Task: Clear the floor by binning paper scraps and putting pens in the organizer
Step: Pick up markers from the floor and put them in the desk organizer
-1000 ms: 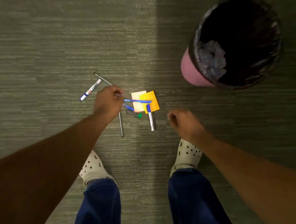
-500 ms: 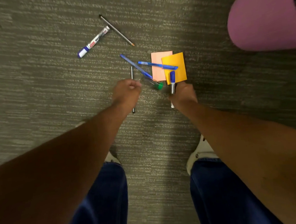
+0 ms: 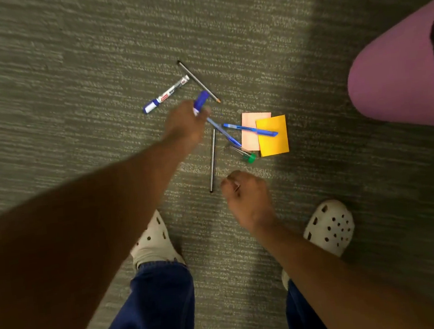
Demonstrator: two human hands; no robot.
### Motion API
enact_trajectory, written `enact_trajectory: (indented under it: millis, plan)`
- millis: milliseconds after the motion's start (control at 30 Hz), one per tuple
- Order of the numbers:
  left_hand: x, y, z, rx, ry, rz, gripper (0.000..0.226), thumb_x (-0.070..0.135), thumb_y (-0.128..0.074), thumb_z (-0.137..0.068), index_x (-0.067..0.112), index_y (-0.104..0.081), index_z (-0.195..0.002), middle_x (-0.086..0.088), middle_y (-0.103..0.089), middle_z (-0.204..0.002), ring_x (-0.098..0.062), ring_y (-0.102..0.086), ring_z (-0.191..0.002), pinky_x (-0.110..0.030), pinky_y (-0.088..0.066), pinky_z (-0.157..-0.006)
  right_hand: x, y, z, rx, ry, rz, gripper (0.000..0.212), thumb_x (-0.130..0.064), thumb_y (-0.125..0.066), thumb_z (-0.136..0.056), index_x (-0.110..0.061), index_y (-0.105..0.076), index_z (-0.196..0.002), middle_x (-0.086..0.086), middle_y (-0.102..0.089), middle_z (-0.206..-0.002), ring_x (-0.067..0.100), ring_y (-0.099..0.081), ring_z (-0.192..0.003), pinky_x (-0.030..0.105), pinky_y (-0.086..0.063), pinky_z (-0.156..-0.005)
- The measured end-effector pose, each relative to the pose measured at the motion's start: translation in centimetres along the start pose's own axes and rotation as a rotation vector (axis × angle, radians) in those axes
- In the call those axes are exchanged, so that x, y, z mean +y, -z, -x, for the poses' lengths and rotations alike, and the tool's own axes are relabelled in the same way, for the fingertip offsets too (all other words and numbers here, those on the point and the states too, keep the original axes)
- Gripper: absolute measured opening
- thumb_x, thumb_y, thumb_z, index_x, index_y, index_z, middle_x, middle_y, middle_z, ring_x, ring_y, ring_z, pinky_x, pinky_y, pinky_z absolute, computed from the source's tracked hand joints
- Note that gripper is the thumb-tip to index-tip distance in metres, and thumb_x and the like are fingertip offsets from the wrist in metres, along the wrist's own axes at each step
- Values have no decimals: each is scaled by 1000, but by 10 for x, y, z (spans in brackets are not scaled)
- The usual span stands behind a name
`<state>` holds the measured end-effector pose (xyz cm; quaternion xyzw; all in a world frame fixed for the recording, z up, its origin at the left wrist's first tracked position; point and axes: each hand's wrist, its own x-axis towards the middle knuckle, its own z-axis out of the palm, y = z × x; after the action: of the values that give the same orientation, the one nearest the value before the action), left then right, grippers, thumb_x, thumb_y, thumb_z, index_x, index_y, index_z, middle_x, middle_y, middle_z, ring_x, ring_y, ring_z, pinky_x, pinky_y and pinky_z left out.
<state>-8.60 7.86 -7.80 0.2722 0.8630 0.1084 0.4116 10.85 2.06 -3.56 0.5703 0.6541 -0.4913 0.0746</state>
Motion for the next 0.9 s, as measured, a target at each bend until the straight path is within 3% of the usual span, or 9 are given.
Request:
enact_trajectory:
  millis: [167,333,433,533,600,700,767,833,900]
  plan:
    - [-29,39,-72,126,-83,-494,47,25,-70,-89,16,-55,-132,-20,-51,-133,-43,-63,-112,-49,-54,-94,12,-25,14,-188,-18,-43,13,-19,-62,-95,-19,-74,-91,-3,-76,-87,9,-69,-74,26,-56,-70]
    - [-59,36,-90,123,-96,-555,47,22,-74,-89,13,-54,-131,-24,-53,-129,-47,-61,-113,-55,-51,-92,31,-30,21,-263,-64,-83,12,-21,-63,-97,-22,-75,-98,-8,-76,-94,1,-67,-77,15,-52,-70]
    - [-66,33,-78,162,-84,-395,30,30,-69,-93,13,-62,-117,-17,-65,-114,-39,-65,-101,-43,-51,-81,35,-27,14,-216,-139,-219,13,-14,-64,-97,-20,-75,-95,-6,-75,-93,1,-65,-77,17,-51,-71]
    - [-54,25,-47,118,7,30,27,31,-75,-89,15,-67,-109,-4,-70,-99,-21,-66,-81,-25,-46,-60,23,-15,2,-166,-267,-477,14,-11,-63,-98,-20,-72,-91,-2,-72,-86,14,-65,-78,30,-55,-73]
    - [-38,19,-22,41,61,284,28,25,-82,-84,10,-70,-106,-3,-75,-96,-12,-69,-73,-20,-50,-53,5,2,-15,-107,-357,-641,9,-16,-63,-99,-19,-70,-98,-1,-69,-86,15,-62,-78,30,-53,-70]
    - [-9,17,20,-54,24,427,29,18,-86,-79,5,-73,-102,0,-76,-85,2,-70,-64,-12,-51,-56,-28,33,-44,-52,-403,-867,22,-36,-64,-100,-21,-67,-115,-3,-67,-104,17,-62,-93,34,-53,-79]
    - [12,19,49,-102,-33,426,26,19,-87,-79,8,-73,-97,2,-75,-82,4,-70,-63,-11,-51,-60,-50,57,-56,-78,-363,-958,23,-47,-61,-99,-28,-63,-111,-6,-65,-105,17,-62,-101,35,-50,-87]
    - [32,22,75,-132,-95,364,24,24,-87,-78,13,-74,-95,-1,-78,-84,-7,-75,-75,-19,-57,-68,-69,78,-60,-125,-335,-1007,25,-48,-60,-100,-25,-61,-108,-3,-71,-96,14,-69,-88,29,-56,-82]
    - [50,29,95,-149,-154,306,24,27,-86,-75,18,-75,-94,3,-78,-86,-13,-75,-81,-30,-60,-78,-84,94,-57,-111,-333,-1031,29,-42,-59,-102,-14,-62,-111,0,-75,-79,11,-71,-67,25,-58,-65]
